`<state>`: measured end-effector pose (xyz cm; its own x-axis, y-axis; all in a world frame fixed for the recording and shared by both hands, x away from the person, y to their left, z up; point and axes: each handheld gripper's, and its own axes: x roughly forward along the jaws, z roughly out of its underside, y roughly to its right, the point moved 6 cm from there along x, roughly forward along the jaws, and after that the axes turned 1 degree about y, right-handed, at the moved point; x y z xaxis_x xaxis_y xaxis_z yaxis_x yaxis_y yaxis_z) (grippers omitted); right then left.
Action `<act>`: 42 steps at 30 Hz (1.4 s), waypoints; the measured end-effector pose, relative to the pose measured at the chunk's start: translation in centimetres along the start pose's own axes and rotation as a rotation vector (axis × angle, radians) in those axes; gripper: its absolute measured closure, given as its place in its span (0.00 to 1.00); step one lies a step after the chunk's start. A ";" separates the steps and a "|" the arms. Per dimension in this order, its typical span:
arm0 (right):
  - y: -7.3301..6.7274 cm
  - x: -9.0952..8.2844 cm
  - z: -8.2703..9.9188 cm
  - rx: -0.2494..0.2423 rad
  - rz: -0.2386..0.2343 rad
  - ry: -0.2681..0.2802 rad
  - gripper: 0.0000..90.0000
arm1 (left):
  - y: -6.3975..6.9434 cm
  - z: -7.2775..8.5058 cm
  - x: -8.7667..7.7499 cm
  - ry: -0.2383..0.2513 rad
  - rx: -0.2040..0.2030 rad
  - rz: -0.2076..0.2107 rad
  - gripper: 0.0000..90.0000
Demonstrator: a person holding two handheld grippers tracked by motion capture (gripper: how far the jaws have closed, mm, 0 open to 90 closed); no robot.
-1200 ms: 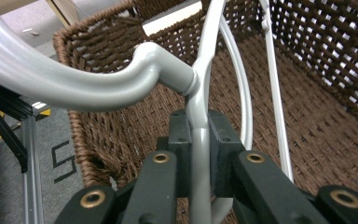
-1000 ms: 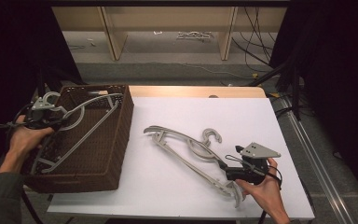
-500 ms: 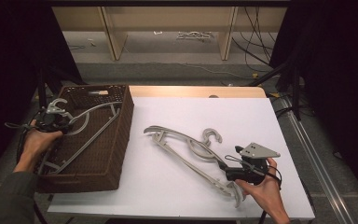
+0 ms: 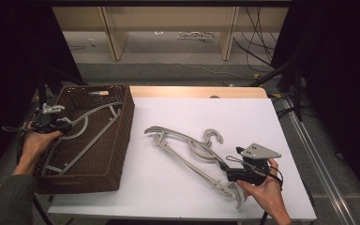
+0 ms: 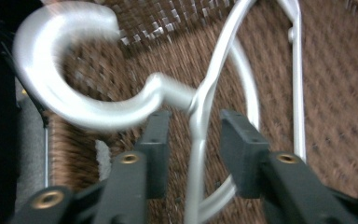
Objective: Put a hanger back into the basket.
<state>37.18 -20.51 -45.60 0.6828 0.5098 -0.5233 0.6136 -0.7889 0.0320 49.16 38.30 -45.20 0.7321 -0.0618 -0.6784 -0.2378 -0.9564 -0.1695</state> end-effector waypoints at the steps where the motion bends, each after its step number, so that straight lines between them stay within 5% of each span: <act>1: 0.0 0.0 0.0 -0.002 0.001 -0.001 0.22 | -0.1 -0.4 -0.5 0.017 -0.018 -0.008 0.61; 8: 0.0 0.0 0.0 -0.002 0.000 0.000 0.22 | 0.4 -2.0 -2.9 0.092 -0.086 0.031 0.48; 19: 0.0 0.0 0.0 -0.002 0.001 0.003 0.22 | 3.8 -3.4 -6.4 0.222 -0.119 0.102 0.36; 24: -0.1 0.1 0.0 -0.004 -0.003 0.001 0.22 | 6.2 -3.9 -8.7 0.301 -0.100 0.154 0.33; 29: -0.2 0.1 -0.1 -0.005 -0.002 0.005 0.22 | 9.2 -3.5 -10.2 0.376 -0.156 0.268 0.29; 36: -0.5 0.2 -0.1 0.003 -0.013 0.002 0.22 | 14.6 -3.1 -11.8 0.471 -0.079 0.351 0.21; 42: -0.5 0.3 -0.3 0.004 -0.011 0.013 0.21 | 18.6 -2.3 -12.0 0.540 -0.082 0.434 0.21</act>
<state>37.13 -19.88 -45.53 0.6815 0.5226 -0.5123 0.6192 -0.7849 0.0231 37.43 20.61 -38.53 0.8018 -0.5562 -0.2184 -0.5473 -0.8303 0.1052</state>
